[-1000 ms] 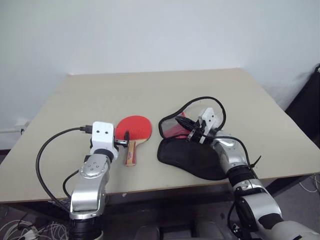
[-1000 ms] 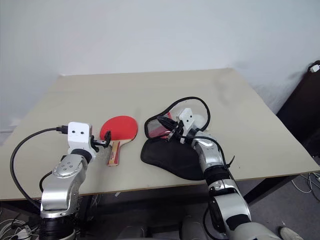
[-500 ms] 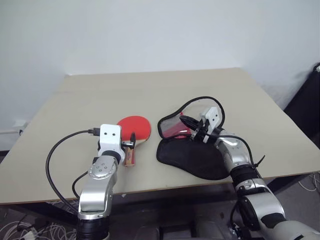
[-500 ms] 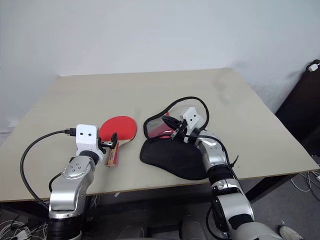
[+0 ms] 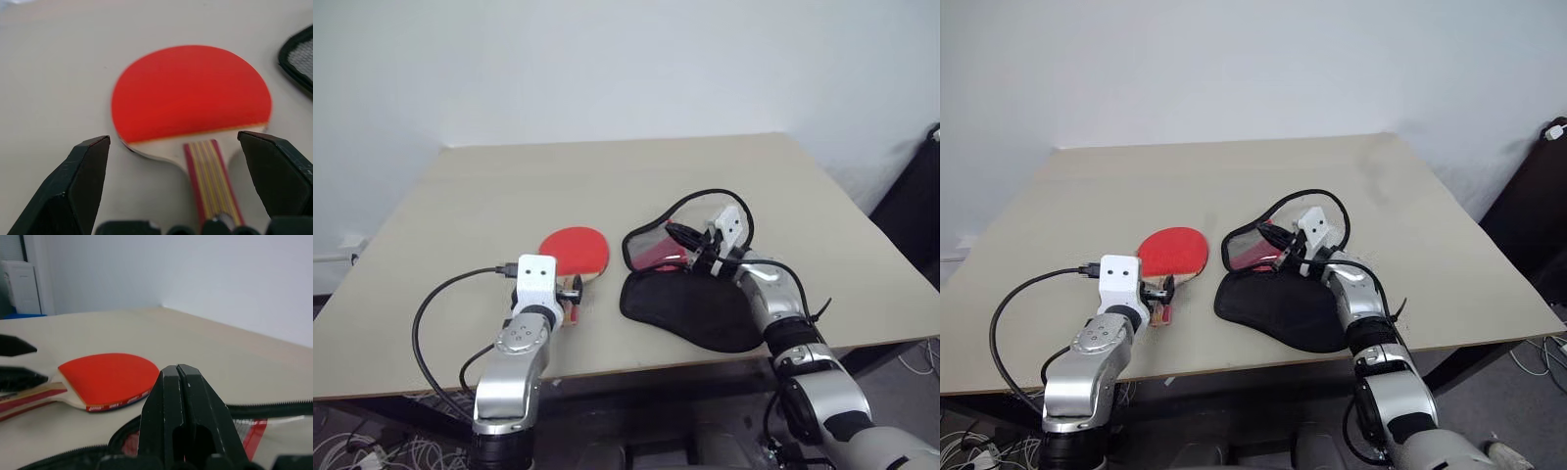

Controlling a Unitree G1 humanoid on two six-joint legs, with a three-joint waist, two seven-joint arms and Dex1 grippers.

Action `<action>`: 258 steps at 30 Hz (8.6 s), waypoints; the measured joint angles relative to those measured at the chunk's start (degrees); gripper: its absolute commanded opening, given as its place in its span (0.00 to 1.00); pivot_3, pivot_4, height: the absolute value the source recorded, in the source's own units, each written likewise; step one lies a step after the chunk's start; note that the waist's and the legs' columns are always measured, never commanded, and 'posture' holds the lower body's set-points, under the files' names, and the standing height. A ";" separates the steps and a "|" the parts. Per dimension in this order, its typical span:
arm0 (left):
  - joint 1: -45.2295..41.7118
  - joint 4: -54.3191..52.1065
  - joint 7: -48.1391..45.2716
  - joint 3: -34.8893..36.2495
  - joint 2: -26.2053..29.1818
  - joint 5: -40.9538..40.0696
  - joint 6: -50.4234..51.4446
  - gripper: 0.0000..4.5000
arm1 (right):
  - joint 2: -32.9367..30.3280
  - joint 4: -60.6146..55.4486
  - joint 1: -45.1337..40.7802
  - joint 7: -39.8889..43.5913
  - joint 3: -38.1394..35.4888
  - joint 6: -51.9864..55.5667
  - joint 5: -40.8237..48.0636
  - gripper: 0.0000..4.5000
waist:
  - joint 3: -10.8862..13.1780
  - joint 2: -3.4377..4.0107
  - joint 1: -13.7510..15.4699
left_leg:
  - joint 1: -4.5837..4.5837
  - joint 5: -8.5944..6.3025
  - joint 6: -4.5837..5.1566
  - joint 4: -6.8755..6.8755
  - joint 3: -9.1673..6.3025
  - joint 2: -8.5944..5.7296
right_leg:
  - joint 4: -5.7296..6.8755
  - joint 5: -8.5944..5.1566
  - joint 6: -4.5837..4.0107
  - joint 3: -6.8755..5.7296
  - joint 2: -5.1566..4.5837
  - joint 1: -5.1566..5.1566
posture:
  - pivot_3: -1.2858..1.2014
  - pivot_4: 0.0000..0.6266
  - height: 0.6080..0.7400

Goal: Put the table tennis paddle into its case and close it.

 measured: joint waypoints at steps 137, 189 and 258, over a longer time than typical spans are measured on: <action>-38.80 67.39 -78.97 -22.17 14.01 -3.17 -65.88 0.25 | -9.46 -18.18 9.71 -24.26 -13.67 4.82 2.26 0.00 | 0.50 0.29 -0.01 | -0.16 0.34 0.21 -0.54 0.18 -0.06 | -0.85 0.38 0.08 0.17 0.00 -0.02 | 0.52 0.00 1.00; -50.10 90.86 -75.45 -19.13 6.21 4.68 -73.59 0.86 | -8.50 -23.15 13.68 -26.33 -13.42 6.76 3.36 0.00 | 0.49 0.27 -0.01 | -0.17 0.32 0.39 -0.30 0.27 -0.11 | -0.79 0.48 0.26 0.30 0.01 0.06 | 0.52 0.00 1.00; -28.08 46.31 -56.13 -2.49 7.79 -20.15 -29.99 0.87 | -13.09 17.20 -13.44 -10.97 -17.10 35.87 8.77 0.01 | 0.45 0.34 -1.78 | -0.15 0.32 0.39 -0.02 0.25 -0.10 | -0.72 0.84 -0.07 0.32 0.01 0.14 | 0.52 0.00 1.00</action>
